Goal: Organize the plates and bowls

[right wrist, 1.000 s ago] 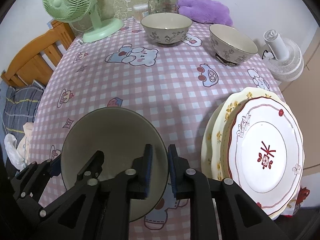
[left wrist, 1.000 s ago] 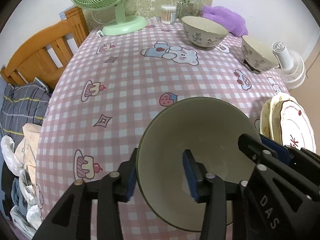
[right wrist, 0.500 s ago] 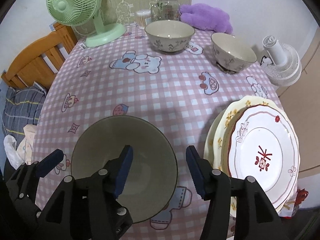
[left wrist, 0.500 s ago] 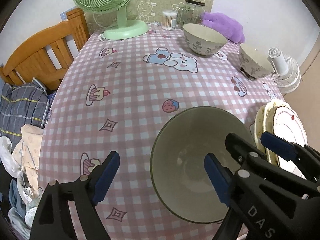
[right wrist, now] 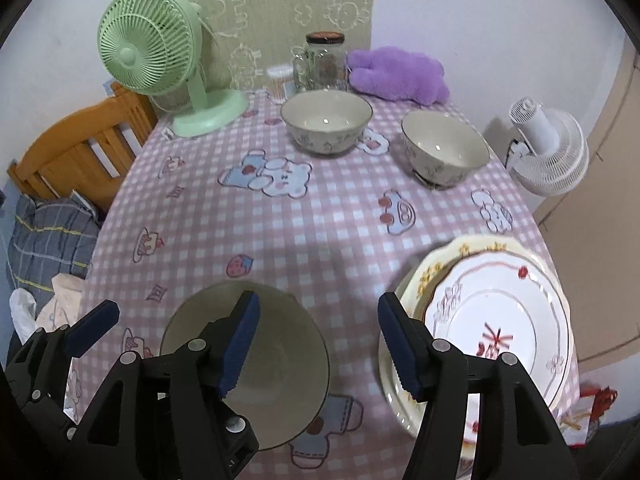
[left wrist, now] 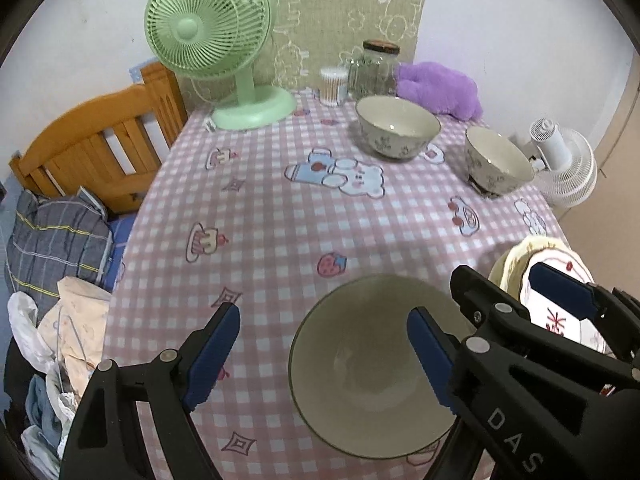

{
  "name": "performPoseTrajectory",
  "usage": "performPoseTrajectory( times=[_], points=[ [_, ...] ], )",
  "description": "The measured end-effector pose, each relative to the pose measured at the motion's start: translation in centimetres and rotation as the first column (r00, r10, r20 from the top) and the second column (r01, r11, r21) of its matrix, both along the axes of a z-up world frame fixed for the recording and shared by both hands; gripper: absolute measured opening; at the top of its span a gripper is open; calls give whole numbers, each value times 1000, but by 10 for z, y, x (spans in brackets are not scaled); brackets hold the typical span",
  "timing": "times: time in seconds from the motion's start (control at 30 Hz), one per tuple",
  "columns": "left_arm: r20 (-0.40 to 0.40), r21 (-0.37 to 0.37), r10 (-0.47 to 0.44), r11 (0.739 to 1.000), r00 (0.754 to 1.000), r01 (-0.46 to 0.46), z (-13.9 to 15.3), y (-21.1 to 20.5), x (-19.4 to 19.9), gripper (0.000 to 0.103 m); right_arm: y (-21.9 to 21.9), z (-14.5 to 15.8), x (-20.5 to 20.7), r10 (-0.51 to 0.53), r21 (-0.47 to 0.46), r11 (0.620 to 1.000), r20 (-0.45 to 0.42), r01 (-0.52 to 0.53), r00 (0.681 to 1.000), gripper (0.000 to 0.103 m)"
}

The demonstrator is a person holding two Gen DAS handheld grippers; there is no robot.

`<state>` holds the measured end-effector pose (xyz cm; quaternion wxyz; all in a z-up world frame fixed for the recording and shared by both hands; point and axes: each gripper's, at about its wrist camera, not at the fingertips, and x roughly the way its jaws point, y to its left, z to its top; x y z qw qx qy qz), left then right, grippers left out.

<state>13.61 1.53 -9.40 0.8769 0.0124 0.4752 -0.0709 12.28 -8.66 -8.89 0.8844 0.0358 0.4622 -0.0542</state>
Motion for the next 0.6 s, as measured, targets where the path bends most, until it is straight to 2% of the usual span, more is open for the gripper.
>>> performPoseTrajectory(
  times=[0.1, 0.33, 0.6],
  points=[
    [9, 2, 22, 1000, 1000, -22, 3, -7, 4, 86, -4, 4, 5, 24, -23, 999, 8, -24, 1000, 69],
    [23, 8, 58, 998, 998, -58, 16, -33, 16, 86, -31, 14, 21, 82, -7, 997, 26, -82, 996, 70],
    [35, 11, 73, 997, 997, -73, 27, -80, 40, 86, -81, 25, 47, 98, 0, 995, 39, -98, 994, 75]
  ],
)
